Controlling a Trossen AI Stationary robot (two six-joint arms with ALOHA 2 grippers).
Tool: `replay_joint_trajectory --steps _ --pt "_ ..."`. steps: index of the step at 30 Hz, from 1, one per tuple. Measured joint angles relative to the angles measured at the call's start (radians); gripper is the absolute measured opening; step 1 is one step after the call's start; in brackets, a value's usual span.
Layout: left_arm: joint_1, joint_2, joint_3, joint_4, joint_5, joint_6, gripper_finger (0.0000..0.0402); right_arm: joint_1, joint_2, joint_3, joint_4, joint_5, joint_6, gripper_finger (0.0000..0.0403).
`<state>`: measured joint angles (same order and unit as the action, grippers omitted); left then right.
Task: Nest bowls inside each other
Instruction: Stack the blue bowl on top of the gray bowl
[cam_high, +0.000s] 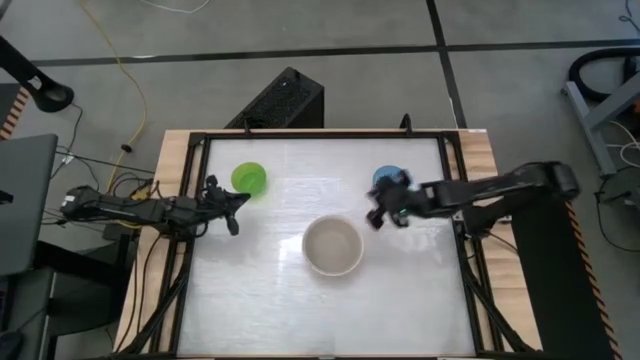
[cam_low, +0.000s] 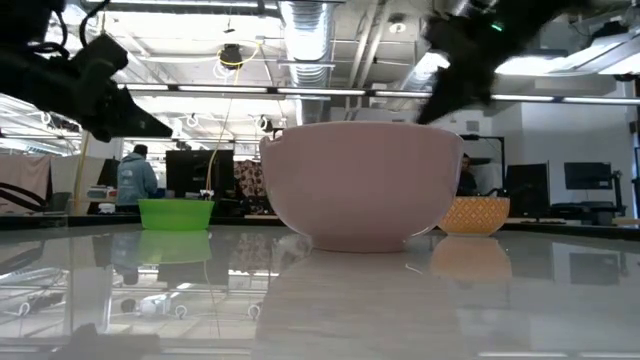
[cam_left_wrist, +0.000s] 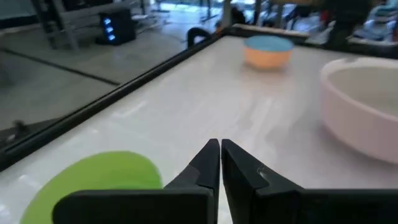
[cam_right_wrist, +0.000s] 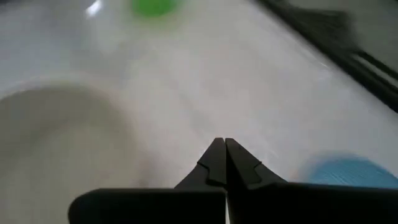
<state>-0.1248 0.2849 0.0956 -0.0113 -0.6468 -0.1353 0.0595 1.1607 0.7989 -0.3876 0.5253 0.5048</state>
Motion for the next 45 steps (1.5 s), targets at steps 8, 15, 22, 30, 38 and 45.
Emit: replay_joint_trajectory --steps 8,15,22,30,38,45 --pt "0.092 0.042 0.022 0.075 0.008 0.066 0.0064 -0.241 -0.27 -0.19 -0.066 -0.12 0.14 0.0039" --pt "0.199 0.042 0.023 0.049 0.159 0.057 0.0115 -0.369 -0.191 -0.189 0.018 -0.422 -0.04 0.0128" --pt "0.262 0.043 0.023 0.029 0.241 0.017 0.0133 -0.376 0.017 -0.091 -0.128 -0.398 -0.111 0.0228" --pt "0.279 0.043 0.023 0.02 0.258 0.018 0.0134 -0.35 0.23 0.074 -0.273 -0.385 -0.114 0.0248" --pt "0.279 0.043 0.023 0.017 0.259 0.017 0.0134 -0.342 0.409 0.176 -0.351 -0.313 -0.112 0.0247" --pt "0.279 0.042 0.023 0.016 0.26 0.011 0.0134 -0.359 0.511 0.179 -0.365 -0.314 -0.087 0.0178"
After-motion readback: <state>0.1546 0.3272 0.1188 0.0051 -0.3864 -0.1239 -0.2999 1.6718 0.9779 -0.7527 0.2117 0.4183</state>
